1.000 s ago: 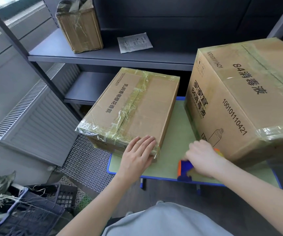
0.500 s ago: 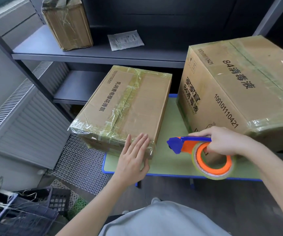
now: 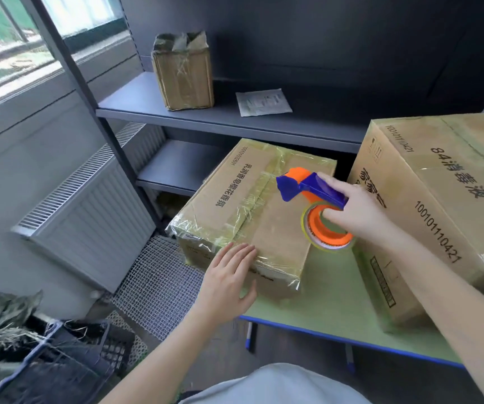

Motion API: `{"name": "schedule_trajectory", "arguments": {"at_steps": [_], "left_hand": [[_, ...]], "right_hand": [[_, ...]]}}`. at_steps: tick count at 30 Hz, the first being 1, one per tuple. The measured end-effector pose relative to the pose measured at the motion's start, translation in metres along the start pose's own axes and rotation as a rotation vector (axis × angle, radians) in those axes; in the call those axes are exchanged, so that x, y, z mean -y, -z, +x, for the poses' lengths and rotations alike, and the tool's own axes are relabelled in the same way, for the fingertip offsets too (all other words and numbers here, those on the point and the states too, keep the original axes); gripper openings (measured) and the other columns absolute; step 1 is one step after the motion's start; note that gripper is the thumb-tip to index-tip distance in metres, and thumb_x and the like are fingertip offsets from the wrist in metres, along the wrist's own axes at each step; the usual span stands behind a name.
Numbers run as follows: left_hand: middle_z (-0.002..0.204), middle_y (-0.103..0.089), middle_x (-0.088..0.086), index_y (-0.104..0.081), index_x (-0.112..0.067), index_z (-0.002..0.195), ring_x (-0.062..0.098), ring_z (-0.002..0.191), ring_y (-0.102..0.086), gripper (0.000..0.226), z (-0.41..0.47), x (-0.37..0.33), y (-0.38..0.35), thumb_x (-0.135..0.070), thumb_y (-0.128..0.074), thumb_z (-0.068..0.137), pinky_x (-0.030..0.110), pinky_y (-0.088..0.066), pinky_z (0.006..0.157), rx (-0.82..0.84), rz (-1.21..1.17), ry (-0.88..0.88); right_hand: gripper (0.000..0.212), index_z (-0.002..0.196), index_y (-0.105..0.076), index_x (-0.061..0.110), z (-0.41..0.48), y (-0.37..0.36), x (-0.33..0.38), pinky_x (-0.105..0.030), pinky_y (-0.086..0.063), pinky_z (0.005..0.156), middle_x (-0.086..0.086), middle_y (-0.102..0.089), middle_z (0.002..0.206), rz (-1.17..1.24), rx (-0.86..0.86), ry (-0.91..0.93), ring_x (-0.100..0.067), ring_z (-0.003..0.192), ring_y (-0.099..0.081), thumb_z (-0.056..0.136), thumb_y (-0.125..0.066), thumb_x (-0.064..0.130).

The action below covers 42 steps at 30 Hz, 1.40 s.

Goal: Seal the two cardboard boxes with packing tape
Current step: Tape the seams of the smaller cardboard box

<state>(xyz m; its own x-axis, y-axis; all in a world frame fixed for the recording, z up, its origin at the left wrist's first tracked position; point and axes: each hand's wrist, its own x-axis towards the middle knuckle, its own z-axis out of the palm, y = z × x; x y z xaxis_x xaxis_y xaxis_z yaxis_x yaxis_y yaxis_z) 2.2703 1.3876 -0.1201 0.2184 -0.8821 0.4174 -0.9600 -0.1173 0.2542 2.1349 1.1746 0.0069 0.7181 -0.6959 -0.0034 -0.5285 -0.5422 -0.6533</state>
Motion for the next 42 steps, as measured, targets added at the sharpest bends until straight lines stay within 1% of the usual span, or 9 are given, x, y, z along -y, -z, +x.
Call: {"name": "schedule_trajectory", "arguments": {"at_steps": [4,11,16,21,24,30,34,38,42], "left_hand": [[0.128,-0.06,0.005,-0.061,-0.003,0.121,0.021,0.124,-0.051,0.05,-0.005,0.016,0.006,-0.025,-0.062,0.076,0.04,-0.031,0.111,0.015,0.058,0.011],[0.121,-0.064,0.006,-0.066,-0.003,0.114,0.021,0.115,-0.059,0.052,0.005,0.034,0.008,-0.026,-0.079,0.069,0.04,-0.043,0.102,-0.041,0.167,-0.059],[0.113,-0.068,0.004,-0.07,-0.004,0.106,0.02,0.102,-0.065,0.031,0.011,0.038,-0.003,-0.012,-0.076,0.077,0.035,-0.051,0.089,-0.124,0.146,-0.128],[0.112,-0.068,0.007,-0.07,-0.002,0.106,0.023,0.101,-0.065,0.029,0.008,0.034,-0.018,-0.005,-0.075,0.077,0.035,-0.048,0.089,-0.182,0.162,-0.112],[0.108,-0.07,0.008,-0.072,-0.002,0.102,0.023,0.097,-0.067,0.026,0.013,0.018,-0.023,-0.002,-0.073,0.077,0.035,-0.052,0.08,-0.219,0.158,-0.125],[0.108,-0.069,0.003,-0.072,-0.009,0.104,0.02,0.082,-0.064,0.038,0.035,-0.033,-0.019,-0.025,-0.07,0.07,0.029,-0.051,0.075,-0.026,0.044,-0.326],[0.114,-0.068,0.005,-0.068,-0.005,0.112,0.021,0.101,-0.064,0.043,0.052,-0.054,-0.021,-0.026,-0.069,0.074,0.033,-0.049,0.091,0.061,-0.073,-0.364],[0.117,-0.066,0.01,-0.068,0.0,0.111,0.024,0.11,-0.063,0.035,0.057,-0.069,-0.029,-0.016,-0.064,0.08,0.036,-0.053,0.089,0.089,-0.146,-0.352],[0.116,-0.066,0.013,-0.068,0.003,0.11,0.026,0.11,-0.062,0.035,0.054,-0.074,-0.031,-0.013,-0.048,0.085,0.039,-0.053,0.088,0.072,-0.126,-0.367]], "right_hand": [[0.064,0.144,-0.027,0.035,0.021,-0.032,0.01,-0.033,-0.035,0.077,-0.009,-0.039,0.091,-0.303,-0.196,0.103,-0.028,0.086,-0.043,0.085,-0.052,0.038],[0.06,0.143,-0.033,0.015,0.035,-0.077,0.005,-0.042,-0.036,0.076,-0.022,-0.049,0.096,-0.634,-0.201,0.327,-0.036,0.085,-0.047,0.088,-0.057,0.011],[0.064,0.129,-0.054,0.009,0.028,-0.095,-0.009,-0.042,-0.045,0.07,-0.023,-0.056,0.088,-0.568,-0.255,0.356,-0.039,0.076,-0.054,0.07,-0.07,-0.009],[0.061,0.129,-0.054,0.004,0.018,-0.094,-0.015,-0.055,-0.039,0.099,-0.028,-0.055,0.118,-0.485,-0.297,0.419,-0.047,0.116,-0.049,0.071,-0.067,-0.01],[0.058,0.126,-0.056,0.001,0.001,-0.089,-0.024,-0.056,-0.042,0.096,-0.028,-0.055,0.119,-0.433,-0.339,0.446,-0.047,0.114,-0.05,0.07,-0.065,-0.013],[0.047,0.131,-0.05,0.003,-0.043,-0.083,-0.058,-0.023,-0.035,0.096,-0.011,-0.047,0.133,0.021,-0.287,-0.042,-0.022,0.121,-0.047,0.087,-0.042,-0.011],[0.044,0.139,-0.042,0.01,-0.064,-0.078,-0.069,-0.024,-0.029,0.106,-0.004,-0.045,0.141,0.295,-0.212,-0.372,-0.016,0.13,-0.041,0.096,-0.035,0.003],[0.039,0.134,-0.047,0.007,-0.076,-0.082,-0.064,-0.03,-0.032,0.109,-0.006,-0.049,0.138,0.5,-0.065,-0.462,-0.015,0.128,-0.044,0.097,-0.036,0.002],[0.048,0.146,-0.025,0.012,-0.088,-0.085,-0.056,-0.017,-0.022,0.107,0.002,-0.03,0.15,0.727,0.07,-0.521,-0.002,0.131,-0.028,0.099,-0.03,0.003]]}}
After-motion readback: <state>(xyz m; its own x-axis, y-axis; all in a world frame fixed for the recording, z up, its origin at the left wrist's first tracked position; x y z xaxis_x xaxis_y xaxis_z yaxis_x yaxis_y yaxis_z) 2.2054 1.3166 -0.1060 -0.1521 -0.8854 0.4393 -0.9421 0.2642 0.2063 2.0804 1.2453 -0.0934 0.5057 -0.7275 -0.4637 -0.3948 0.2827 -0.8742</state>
